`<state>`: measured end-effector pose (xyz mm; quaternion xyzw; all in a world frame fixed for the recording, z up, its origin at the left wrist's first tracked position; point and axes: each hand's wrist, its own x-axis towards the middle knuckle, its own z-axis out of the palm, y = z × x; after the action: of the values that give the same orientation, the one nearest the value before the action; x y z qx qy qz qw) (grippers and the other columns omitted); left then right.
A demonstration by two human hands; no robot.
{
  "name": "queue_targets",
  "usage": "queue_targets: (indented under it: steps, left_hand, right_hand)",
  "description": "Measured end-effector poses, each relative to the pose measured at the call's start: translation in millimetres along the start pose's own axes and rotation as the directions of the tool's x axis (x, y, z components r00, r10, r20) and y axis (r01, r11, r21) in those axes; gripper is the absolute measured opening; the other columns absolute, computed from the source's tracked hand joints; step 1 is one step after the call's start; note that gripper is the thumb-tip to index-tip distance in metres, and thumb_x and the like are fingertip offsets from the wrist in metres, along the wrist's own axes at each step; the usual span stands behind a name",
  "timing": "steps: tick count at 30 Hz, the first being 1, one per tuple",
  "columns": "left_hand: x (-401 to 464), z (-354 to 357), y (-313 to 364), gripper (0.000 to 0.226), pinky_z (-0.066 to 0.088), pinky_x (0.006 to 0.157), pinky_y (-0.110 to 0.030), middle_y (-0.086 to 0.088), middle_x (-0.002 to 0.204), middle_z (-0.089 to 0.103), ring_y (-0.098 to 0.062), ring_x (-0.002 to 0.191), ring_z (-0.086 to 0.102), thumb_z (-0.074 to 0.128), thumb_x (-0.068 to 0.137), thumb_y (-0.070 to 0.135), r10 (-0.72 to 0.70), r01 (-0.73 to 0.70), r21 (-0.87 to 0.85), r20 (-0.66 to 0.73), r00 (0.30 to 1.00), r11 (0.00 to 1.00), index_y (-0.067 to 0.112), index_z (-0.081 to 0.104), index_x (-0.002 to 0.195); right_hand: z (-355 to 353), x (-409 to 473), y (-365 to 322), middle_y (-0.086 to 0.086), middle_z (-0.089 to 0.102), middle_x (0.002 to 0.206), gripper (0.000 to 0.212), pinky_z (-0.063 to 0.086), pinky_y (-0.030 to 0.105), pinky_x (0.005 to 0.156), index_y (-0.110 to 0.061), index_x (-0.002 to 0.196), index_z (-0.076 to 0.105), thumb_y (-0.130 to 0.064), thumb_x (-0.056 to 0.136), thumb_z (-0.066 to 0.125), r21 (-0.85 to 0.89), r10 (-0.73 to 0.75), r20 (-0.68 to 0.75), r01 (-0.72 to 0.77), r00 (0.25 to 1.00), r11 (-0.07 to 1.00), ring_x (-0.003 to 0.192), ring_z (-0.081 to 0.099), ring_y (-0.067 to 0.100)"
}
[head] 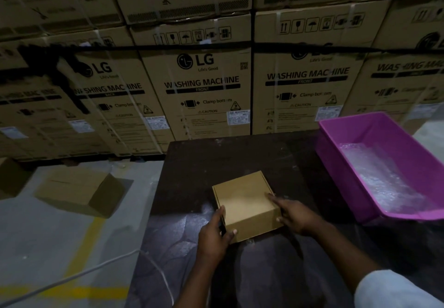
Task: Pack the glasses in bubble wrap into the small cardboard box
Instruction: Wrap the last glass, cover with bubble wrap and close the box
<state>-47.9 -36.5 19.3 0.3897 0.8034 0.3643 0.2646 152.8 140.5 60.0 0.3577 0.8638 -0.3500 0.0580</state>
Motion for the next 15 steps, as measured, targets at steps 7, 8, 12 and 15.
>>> queue_targets:
  steps: [7,8,12,15]
  left_hand:
    - [3.2,-6.1,12.1,0.071,0.048,0.092,-0.027,-0.003,0.141,0.053,-0.019,0.116,0.059,0.065,0.088,0.038,0.009,-0.041,0.351,0.091,0.996,0.935,0.026,0.03,0.149]
    - [3.6,-7.9,14.8,0.072,0.045,0.094,-0.027,-0.002,0.148,0.045,-0.018,0.122,0.054,0.063,0.088,0.039,0.01,-0.052,0.396,0.106,0.994,0.917,0.026,0.027,0.15]
    - [9.4,-15.2,26.0,0.074,0.03,0.111,-0.028,-0.003,0.163,-0.004,-0.02,0.145,0.021,0.063,0.086,0.046,0.109,-0.162,0.557,0.127,0.986,0.814,0.022,0.029,0.148]
    - [13.2,-15.2,31.4,0.079,0.024,0.113,-0.026,-0.004,0.163,0.0,-0.019,0.149,0.009,0.065,0.087,0.039,0.152,-0.221,0.57,0.167,0.974,0.792,0.014,0.023,0.148]
  right_hand:
    - [1.3,4.7,6.7,0.0,0.03,0.155,0.079,0.032,0.036,0.113,-0.044,0.149,0.012,-0.021,0.089,0.057,-0.134,-0.013,0.009,0.014,1.0,0.991,0.138,0.035,0.02]
    - [1.7,4.3,6.5,0.001,0.028,0.156,0.078,0.031,0.036,0.114,-0.044,0.148,0.011,-0.022,0.089,0.056,-0.129,-0.019,0.01,0.02,1.0,0.991,0.14,0.033,0.021]
    - [6.5,10.1,5.7,-0.006,-0.012,0.16,0.072,0.024,0.042,0.117,-0.038,0.151,0.006,-0.025,0.094,0.049,-0.183,-0.031,0.018,0.034,0.999,0.983,0.145,0.017,0.026]
    - [9.9,15.1,5.5,-0.016,-0.023,0.153,0.07,0.023,0.041,0.117,-0.032,0.152,0.005,-0.022,0.096,0.047,-0.222,-0.045,0.009,0.046,0.999,0.974,0.145,0.019,0.026]
